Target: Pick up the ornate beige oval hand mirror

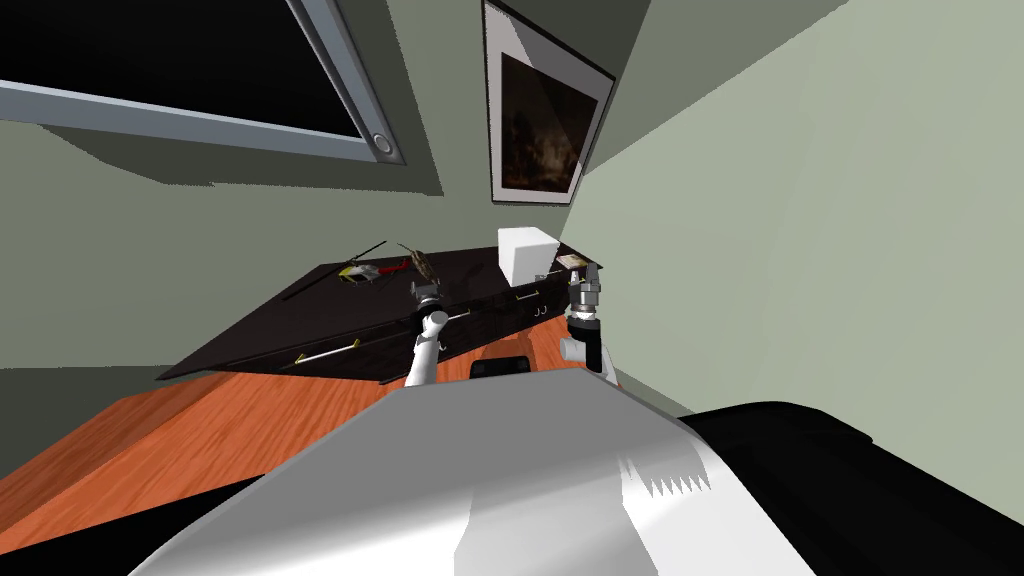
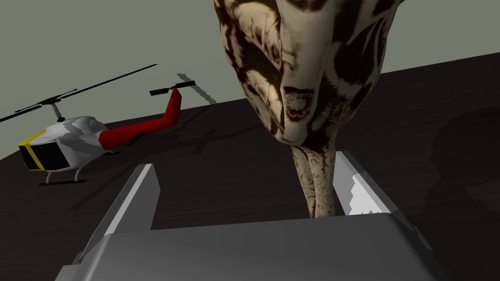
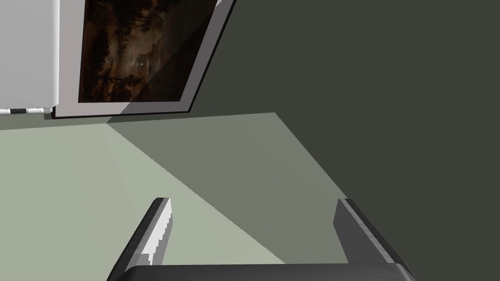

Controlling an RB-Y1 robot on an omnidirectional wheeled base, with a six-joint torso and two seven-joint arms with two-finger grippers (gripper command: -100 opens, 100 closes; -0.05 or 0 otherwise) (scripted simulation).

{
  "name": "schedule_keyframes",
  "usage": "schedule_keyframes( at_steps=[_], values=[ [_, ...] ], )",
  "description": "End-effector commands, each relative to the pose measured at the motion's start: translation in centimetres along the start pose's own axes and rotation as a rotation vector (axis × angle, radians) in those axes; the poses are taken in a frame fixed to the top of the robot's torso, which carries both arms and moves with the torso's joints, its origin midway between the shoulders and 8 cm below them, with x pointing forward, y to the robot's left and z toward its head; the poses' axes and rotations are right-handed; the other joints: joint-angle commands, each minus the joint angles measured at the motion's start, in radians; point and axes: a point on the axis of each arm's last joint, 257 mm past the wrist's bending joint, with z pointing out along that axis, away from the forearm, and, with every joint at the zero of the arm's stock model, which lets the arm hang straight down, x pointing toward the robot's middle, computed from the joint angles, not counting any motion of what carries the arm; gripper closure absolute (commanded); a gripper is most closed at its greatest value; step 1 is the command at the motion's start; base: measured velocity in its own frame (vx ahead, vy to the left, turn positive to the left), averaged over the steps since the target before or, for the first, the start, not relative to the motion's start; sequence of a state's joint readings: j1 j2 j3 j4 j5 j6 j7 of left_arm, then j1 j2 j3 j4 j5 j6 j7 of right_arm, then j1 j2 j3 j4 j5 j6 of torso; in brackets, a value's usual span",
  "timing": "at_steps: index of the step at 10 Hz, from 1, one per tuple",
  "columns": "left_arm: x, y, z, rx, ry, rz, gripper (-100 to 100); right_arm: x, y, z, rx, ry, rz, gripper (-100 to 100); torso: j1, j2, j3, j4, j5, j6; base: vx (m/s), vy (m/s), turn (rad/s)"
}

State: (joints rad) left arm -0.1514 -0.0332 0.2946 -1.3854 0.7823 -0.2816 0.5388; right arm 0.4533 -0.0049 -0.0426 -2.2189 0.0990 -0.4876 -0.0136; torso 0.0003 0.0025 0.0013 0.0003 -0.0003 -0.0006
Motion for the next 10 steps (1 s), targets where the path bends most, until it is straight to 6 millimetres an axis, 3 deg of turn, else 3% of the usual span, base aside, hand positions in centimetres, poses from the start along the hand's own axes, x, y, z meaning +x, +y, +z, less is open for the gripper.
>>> schedule_keyframes(
  at_steps=[1, 2, 4, 5, 6, 8, 10],
  values=[
    [-0.9, 1.3, 0.1, -0.014, -0.022, -0.001, -100, 0.0, 0.0, 0.0, 0.0, 0.0, 0.0, 0, 0.0, 0.0, 0.0, 0.0, 0.0, 0.0, -0.016, 0.013, -0.006],
    [0.4, 1.1, 1.1, 0.012, 0.01, 0.007, -100, 0.0, 0.0, 0.0, 0.0, 0.0, 0.0, 0, -0.001, -0.002, -0.001, 0.0, 0.0, 0.0, -0.061, 0.034, 0.087],
    [0.8, 3.3, 2.2, -0.016, 0.006, -0.007, -100, 0.0, 0.0, 0.0, 0.0, 0.0, 0.0, 0, 0.001, 0.001, 0.0, 0.0, 0.0, 0.0, -0.066, 0.036, 0.008],
    [-0.4, 3.9, 2.0, -0.026, -0.019, -0.002, -100, 0.0, 0.0, 0.0, 0.0, 0.0, 0.0, 0, 0.0, 0.0, 0.0, 0.0, 0.0, 0.0, -0.017, 0.003, -0.008],
    [1.1, 3.8, 3.0, -0.001, 0.014, 0.004, -100, 0.0, 0.0, 0.0, 0.0, 0.0, 0.0, 0, -0.001, -0.002, -0.001, -0.001, 0.0, 0.0, -0.059, 0.027, 0.075],
    [1.8, 5.8, 3.9, -0.026, 0.015, -0.008, -100, 0.0, 0.0, 0.0, 0.0, 0.0, 0.0, 0, 0.0, 0.001, 0.001, 0.0, 0.0, 0.0, -0.077, 0.029, 0.015],
    [0.5, 6.7, 3.8, -0.042, -0.014, -0.003, -100, 0.0, 0.0, 0.0, 0.0, 0.0, 0.0, 0, -0.001, -0.002, -0.001, 0.0, 0.0, 0.0, -0.004, 0.005, -0.003]
  ],
)
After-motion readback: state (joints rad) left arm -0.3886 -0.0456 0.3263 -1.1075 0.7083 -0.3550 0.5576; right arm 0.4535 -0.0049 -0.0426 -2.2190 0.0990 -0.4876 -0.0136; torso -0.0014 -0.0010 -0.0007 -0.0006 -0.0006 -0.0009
